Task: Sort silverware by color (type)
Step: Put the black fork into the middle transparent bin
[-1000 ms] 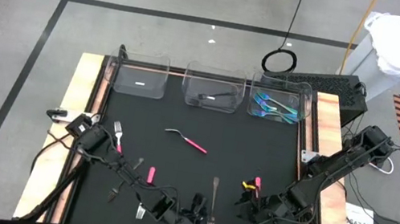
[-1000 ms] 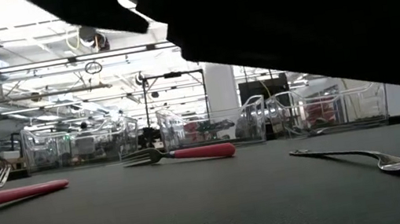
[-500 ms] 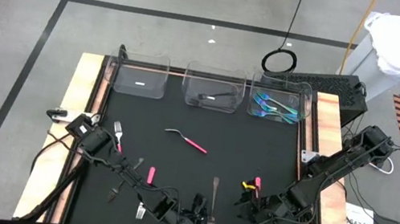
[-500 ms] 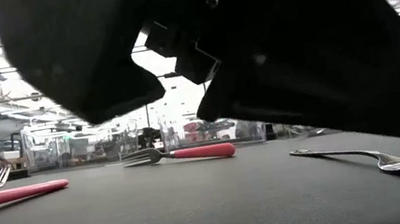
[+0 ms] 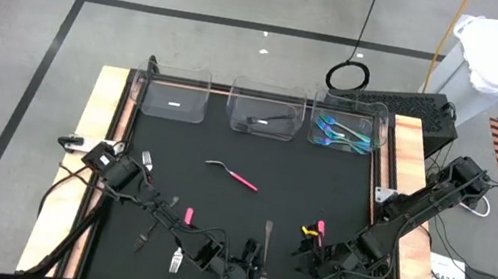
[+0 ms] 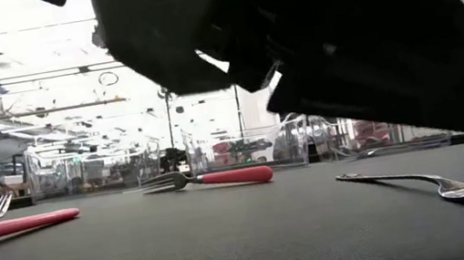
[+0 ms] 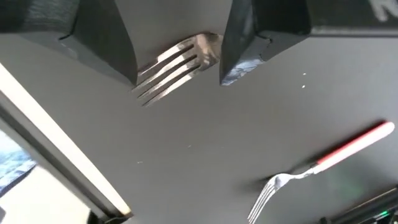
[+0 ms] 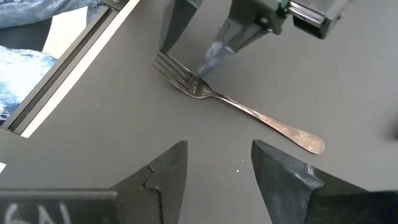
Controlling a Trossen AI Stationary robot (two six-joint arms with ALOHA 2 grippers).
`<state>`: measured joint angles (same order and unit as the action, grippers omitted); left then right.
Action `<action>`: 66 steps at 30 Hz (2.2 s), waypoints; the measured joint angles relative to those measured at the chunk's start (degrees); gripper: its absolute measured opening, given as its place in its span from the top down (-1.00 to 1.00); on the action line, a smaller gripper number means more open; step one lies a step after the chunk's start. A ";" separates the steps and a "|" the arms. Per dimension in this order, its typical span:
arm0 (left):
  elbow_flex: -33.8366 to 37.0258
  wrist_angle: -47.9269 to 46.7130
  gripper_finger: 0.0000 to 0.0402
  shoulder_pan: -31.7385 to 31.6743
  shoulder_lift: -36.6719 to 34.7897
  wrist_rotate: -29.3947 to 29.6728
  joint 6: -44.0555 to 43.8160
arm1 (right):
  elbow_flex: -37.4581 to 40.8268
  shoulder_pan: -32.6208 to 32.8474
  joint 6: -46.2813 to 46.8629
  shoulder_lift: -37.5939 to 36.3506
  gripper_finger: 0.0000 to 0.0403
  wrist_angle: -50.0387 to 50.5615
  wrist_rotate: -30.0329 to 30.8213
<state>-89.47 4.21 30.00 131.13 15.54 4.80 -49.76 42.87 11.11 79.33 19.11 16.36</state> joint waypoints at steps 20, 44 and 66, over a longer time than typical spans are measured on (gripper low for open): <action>-0.11 3.13 0.05 0.48 3.38 -0.02 3.61 | 0.00 0.02 0.04 0.00 0.14 0.18 0.00; -0.04 6.16 0.42 0.35 4.33 2.91 3.03 | 0.00 0.00 0.20 -0.02 0.14 0.44 0.00; -0.04 7.87 0.99 0.35 4.35 3.44 2.99 | 0.00 0.04 1.60 0.00 0.14 1.27 0.00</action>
<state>-89.52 12.08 30.35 135.48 18.98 7.79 -49.76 42.92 12.71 79.33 20.38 16.36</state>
